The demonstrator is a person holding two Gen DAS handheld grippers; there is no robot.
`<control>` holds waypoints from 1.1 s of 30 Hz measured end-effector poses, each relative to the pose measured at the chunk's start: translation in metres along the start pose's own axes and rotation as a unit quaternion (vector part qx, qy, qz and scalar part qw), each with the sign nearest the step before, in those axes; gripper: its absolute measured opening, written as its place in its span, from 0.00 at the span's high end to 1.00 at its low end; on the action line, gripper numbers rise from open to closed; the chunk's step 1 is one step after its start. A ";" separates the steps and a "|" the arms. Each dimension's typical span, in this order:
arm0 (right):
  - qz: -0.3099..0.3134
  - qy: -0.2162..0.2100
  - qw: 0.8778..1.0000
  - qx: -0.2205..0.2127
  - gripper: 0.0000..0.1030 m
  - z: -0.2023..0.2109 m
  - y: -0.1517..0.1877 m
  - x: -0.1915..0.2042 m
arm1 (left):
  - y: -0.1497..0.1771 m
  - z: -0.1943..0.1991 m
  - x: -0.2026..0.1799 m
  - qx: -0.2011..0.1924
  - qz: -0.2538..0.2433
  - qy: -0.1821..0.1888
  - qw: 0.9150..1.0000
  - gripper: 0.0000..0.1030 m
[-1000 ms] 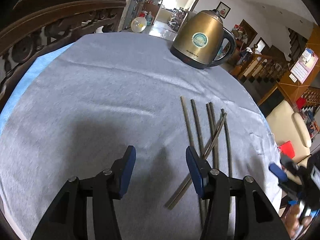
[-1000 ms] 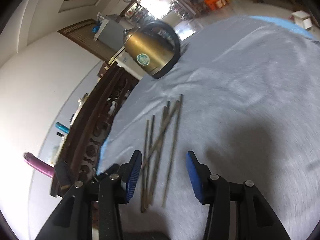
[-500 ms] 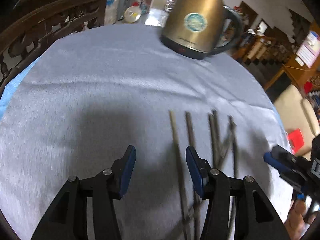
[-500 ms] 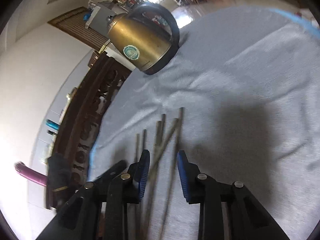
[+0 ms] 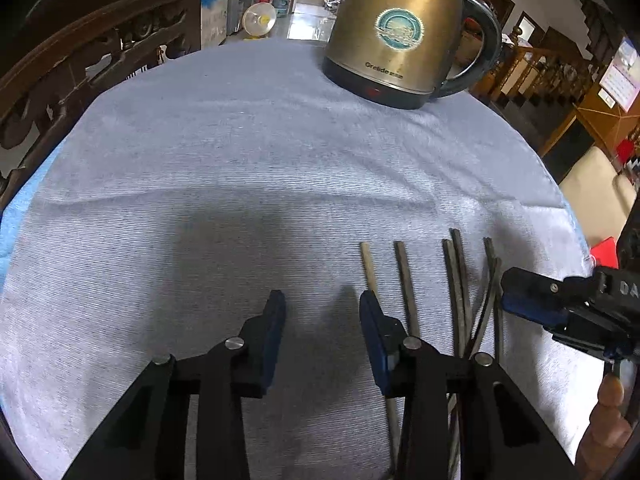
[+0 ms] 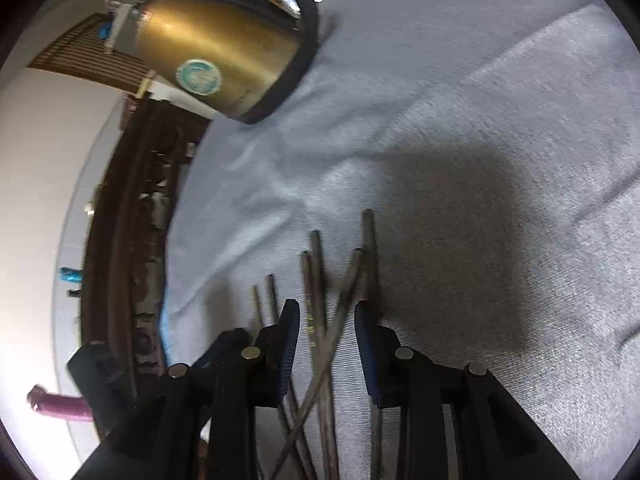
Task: Organize utensils
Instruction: 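Grasp a dark chopstick with the right tool while the left tool grasps another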
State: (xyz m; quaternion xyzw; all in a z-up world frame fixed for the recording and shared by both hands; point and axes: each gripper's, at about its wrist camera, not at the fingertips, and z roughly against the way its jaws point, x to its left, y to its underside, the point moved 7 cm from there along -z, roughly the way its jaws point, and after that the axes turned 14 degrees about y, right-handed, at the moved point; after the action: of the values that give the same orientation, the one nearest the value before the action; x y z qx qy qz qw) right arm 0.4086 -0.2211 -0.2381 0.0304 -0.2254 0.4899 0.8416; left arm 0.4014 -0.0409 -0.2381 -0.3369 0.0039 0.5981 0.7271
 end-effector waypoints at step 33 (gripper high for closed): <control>0.093 0.019 0.990 -0.100 0.92 0.066 -0.001 -0.037 | -0.022 -0.029 -0.037 0.074 -0.022 0.016 0.997 0.92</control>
State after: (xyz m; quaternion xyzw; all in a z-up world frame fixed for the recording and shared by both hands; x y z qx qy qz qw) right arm 0.3707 -0.2697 -0.1936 -0.0842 -0.2588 0.5415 0.7954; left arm 0.4213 -0.0885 -0.2351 -0.2913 0.0525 0.5745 0.7631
